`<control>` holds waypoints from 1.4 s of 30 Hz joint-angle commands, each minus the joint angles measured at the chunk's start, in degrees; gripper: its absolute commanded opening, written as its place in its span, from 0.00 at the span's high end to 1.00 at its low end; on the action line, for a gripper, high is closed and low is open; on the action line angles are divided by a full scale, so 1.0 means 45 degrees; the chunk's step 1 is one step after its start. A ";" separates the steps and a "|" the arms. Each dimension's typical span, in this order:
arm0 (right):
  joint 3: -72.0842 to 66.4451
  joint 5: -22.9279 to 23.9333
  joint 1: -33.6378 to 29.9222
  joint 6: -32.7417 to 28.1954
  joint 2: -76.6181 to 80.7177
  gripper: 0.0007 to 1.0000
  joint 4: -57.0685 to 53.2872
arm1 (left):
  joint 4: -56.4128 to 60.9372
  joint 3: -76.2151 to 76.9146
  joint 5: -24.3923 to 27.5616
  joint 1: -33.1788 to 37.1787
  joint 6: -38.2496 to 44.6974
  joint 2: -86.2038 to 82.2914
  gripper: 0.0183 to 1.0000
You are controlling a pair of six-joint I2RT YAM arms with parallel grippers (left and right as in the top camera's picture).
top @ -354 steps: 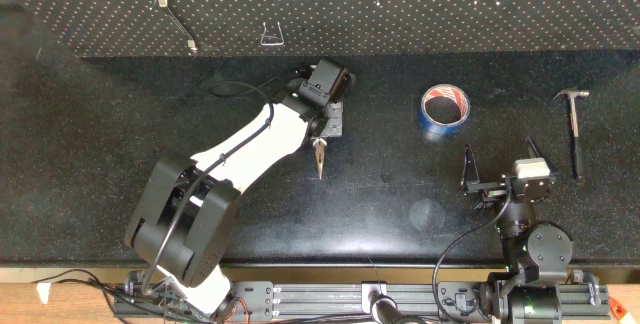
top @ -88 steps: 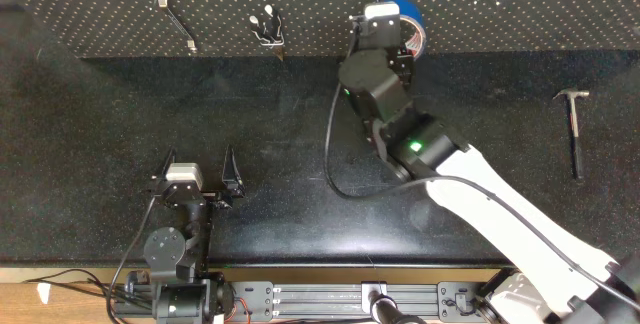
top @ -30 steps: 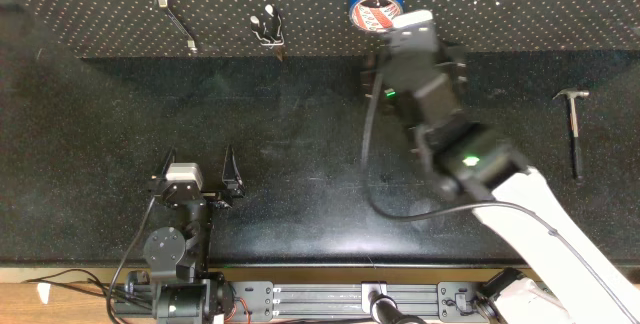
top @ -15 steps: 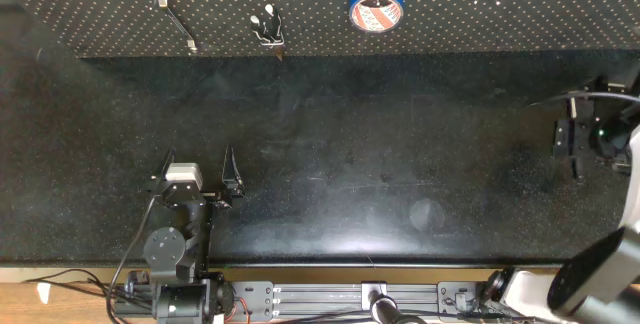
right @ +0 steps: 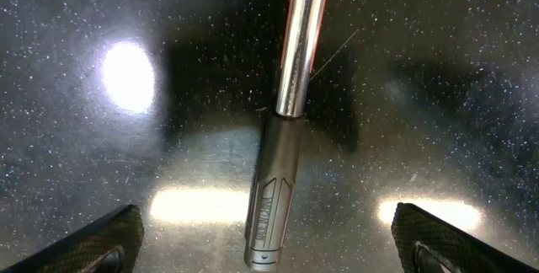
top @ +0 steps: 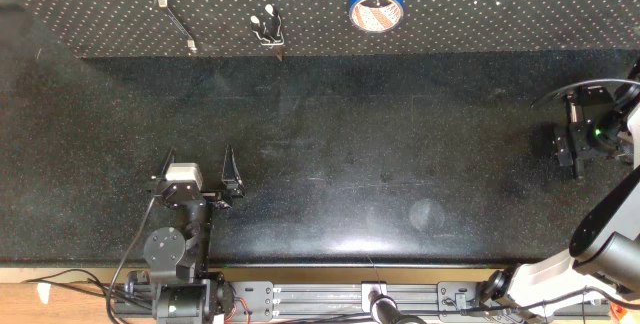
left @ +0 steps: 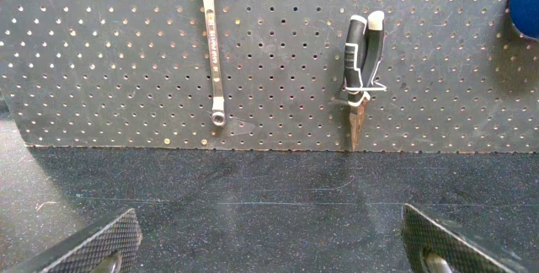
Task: Place Tools Onto Pegboard
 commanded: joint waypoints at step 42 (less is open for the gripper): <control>-0.0204 -0.4799 -0.0049 0.3021 -0.5430 0.93 -0.0777 | -0.0102 -0.0019 -0.0053 -0.0044 -0.0063 -0.0092 0.00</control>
